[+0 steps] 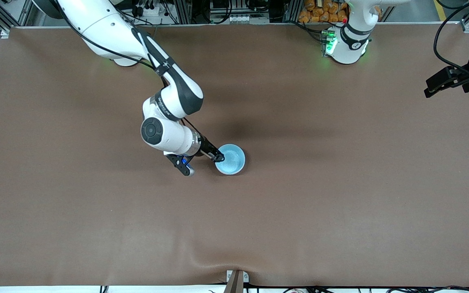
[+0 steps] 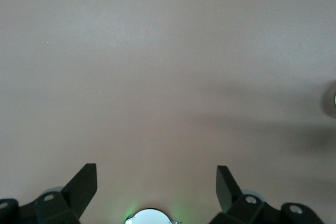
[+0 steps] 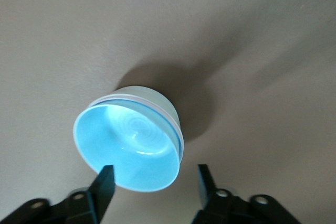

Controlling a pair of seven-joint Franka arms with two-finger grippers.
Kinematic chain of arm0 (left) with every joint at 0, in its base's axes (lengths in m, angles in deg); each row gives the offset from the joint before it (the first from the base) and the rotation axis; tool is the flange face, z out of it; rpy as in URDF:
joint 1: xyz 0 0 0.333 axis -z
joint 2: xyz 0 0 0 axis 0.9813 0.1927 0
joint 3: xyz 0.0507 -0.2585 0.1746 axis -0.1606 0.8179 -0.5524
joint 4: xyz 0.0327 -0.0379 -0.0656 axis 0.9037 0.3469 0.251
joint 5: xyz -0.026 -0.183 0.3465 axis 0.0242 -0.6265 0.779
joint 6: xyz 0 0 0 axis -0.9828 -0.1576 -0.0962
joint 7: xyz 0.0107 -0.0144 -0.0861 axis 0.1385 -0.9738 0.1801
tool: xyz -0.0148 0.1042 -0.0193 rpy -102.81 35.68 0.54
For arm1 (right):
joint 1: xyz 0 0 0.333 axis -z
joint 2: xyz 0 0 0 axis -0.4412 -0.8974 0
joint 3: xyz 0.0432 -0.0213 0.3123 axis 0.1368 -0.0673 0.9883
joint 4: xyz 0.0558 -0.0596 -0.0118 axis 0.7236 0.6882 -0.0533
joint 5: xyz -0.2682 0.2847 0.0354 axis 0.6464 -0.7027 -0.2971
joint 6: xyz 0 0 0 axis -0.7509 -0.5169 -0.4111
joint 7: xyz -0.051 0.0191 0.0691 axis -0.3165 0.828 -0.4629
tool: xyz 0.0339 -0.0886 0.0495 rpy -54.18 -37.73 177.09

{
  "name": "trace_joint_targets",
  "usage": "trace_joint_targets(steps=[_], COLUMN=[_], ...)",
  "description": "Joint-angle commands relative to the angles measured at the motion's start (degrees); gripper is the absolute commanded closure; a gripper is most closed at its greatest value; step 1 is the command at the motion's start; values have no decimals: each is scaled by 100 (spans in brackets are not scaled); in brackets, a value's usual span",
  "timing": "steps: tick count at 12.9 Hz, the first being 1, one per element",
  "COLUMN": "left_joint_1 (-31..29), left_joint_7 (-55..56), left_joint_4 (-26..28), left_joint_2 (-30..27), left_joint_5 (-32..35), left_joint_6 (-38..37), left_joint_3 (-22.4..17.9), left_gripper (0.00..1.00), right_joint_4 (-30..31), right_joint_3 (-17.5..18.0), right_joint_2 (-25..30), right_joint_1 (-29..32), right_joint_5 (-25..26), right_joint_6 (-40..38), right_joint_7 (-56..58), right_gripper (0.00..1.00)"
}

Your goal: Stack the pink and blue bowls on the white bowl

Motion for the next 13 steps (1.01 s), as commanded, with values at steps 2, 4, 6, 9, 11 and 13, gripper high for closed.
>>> trace_joint_targets(steps=[2, 4, 6, 9, 11, 13], left_joint_1=[24, 15, 24, 42, 42, 33], left_joint_7=[-4, -56, -57, -57, -39, -39], left_joint_4=[-39, -39, -83, -83, -92, -92], left_joint_2=[-60, -60, -60, -60, -77, -86], left_joint_5=[-90, -90, -82, -90, -126, -134], left_joint_6=[-49, -58, -58, -58, -102, -111], left_joint_3=[74, 101, 109, 162, 267, 268], left_gripper=[0, 0, 0, 0, 0, 0], right_joint_4=[-1444, -1806, -1886, -1887, -1887, -2139], right_joint_3=[1, 10, -33, -33, -16, -25], right_joint_2=[51, 68, 278, 752, 1077, 1123], right_joint_1=[752, 1139, 1473, 1966, 2246, 2414], right_joint_5=[507, 525, 621, 1523, 1921, 1984], right_joint_6=[-2099, -2646, -3068, -3588, -3789, -4368], right_joint_7=[624, 1379, 2240, 3384, 4016, 4528], right_gripper=[0, 0, 0, 0, 0, 0])
